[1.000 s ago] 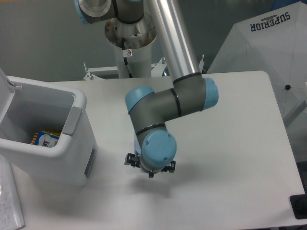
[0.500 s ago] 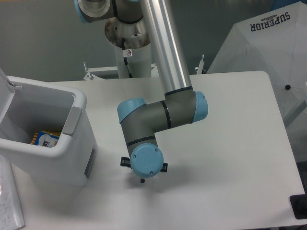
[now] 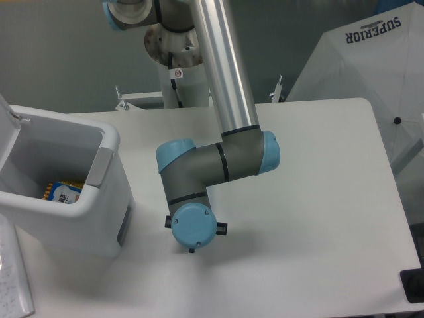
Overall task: Place the trash in the trash can
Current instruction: 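Rotate the gripper and lower it around the bottle's cap end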
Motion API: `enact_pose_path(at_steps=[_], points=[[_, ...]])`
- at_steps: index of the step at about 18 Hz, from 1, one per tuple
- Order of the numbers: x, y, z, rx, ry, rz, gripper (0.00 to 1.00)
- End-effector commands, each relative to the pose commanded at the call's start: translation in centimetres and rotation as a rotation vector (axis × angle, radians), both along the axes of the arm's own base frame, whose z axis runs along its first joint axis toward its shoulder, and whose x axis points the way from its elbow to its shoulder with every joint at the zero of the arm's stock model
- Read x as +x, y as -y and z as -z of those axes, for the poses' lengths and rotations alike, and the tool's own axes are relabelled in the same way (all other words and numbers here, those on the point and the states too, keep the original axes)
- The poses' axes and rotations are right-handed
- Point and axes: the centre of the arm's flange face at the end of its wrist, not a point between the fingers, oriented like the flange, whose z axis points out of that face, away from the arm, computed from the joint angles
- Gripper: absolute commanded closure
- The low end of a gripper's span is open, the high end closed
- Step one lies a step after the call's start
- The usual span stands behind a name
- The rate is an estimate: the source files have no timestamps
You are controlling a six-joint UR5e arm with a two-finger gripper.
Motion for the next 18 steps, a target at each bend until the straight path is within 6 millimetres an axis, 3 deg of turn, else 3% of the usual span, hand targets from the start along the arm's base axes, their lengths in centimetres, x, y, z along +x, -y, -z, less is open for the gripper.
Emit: enact_pose_path(at_steps=[2, 10, 13, 18], points=[[0.0, 0.0, -0.1, 0.001, -0.001, 0.001, 0.76], [-0.4, 0.0, -2.2, 0.031, -0.016, 0.006, 0.88], [-1.4, 0.0, -3.8, 0.061, -0.035, -0.005, 0.98], [-4.3, -0.3, -8.2, 0.166, -0.057, -0.043, 0.98]])
